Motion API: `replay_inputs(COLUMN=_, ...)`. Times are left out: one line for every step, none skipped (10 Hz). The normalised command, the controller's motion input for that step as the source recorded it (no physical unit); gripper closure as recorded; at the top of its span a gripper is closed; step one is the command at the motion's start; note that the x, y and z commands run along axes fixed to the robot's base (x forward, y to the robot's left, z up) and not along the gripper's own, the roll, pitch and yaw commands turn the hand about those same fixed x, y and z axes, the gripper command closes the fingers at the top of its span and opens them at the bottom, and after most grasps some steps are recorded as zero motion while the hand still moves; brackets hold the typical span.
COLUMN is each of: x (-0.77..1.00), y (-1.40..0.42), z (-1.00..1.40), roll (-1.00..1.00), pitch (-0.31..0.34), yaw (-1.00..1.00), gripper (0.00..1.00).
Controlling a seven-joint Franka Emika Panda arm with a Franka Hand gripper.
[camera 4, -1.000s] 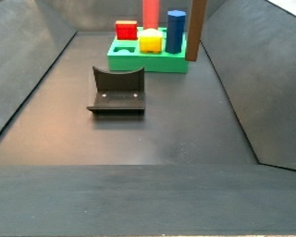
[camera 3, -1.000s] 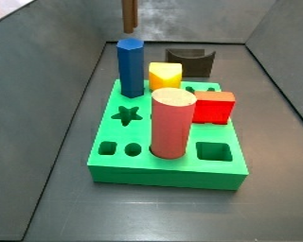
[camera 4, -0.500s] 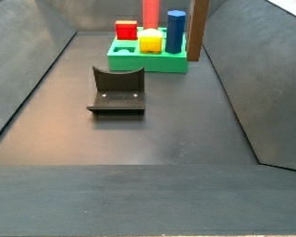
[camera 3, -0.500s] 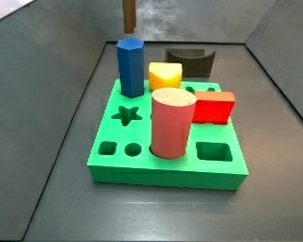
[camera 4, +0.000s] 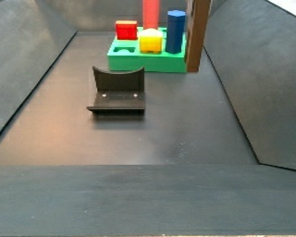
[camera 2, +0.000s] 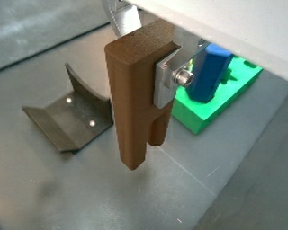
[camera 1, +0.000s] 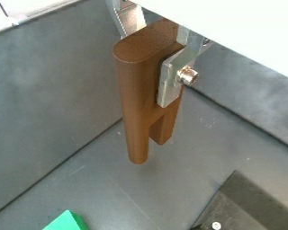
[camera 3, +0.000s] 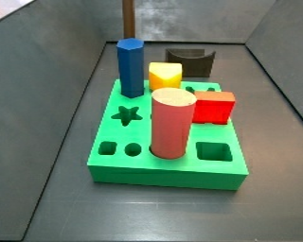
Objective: Pick up the square-circle object. Move up. Rotate the square-circle object. Move to above the board. Insert the square-circle object.
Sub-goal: Rotate the square-circle object.
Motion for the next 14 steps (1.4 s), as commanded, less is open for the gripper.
replay_inputs(x=0.02, y=0.01, z=-1.00, roll=-0.13, pitch=-0.047, yaw=0.02, gripper=1.00)
replay_inputs(x=0.02, y=0.01, z=-1.00, roll=-0.12, pitch=-0.054, yaw=0.00, gripper=1.00)
replay_inputs(x=0.03, y=0.01, z=-1.00, roll=-0.12, pitch=-0.056, yaw=0.00, gripper=1.00)
replay_inputs(x=0.03, y=0.01, z=-0.85, roll=-0.12, pitch=-0.058, yaw=0.00, gripper=1.00)
replay_inputs(x=0.02, y=0.01, z=-0.68, roll=-0.12, pitch=-0.057, yaw=-0.01, gripper=1.00)
replay_inputs(x=0.02, y=0.00, z=-0.46, roll=-0.12, pitch=-0.064, yaw=-0.01, gripper=1.00)
replay_inputs(x=0.02, y=0.00, z=-0.35, roll=-0.12, pitch=-0.071, yaw=-0.01, gripper=1.00)
replay_inputs(x=0.00, y=0.00, z=0.00, roll=0.08, pitch=-0.078, yaw=-0.01, gripper=0.00)
replay_inputs(x=0.00, y=0.00, z=1.00, roll=0.07, pitch=-0.042, yaw=0.00, gripper=0.00)
replay_inputs(x=0.00, y=0.00, z=1.00, roll=0.07, pitch=-0.035, yaw=0.00, gripper=0.00)
replay_inputs(x=-0.03, y=0.00, z=1.00, roll=0.07, pitch=0.007, yaw=0.00, gripper=0.00)
replay_inputs(x=-0.02, y=0.00, z=0.94, roll=0.06, pitch=0.026, yaw=0.00, gripper=0.00)
replay_inputs(x=-0.01, y=0.00, z=0.77, roll=0.06, pitch=0.041, yaw=0.00, gripper=0.00)
replay_inputs(x=0.00, y=0.00, z=0.53, roll=0.06, pitch=0.059, yaw=0.01, gripper=0.00)
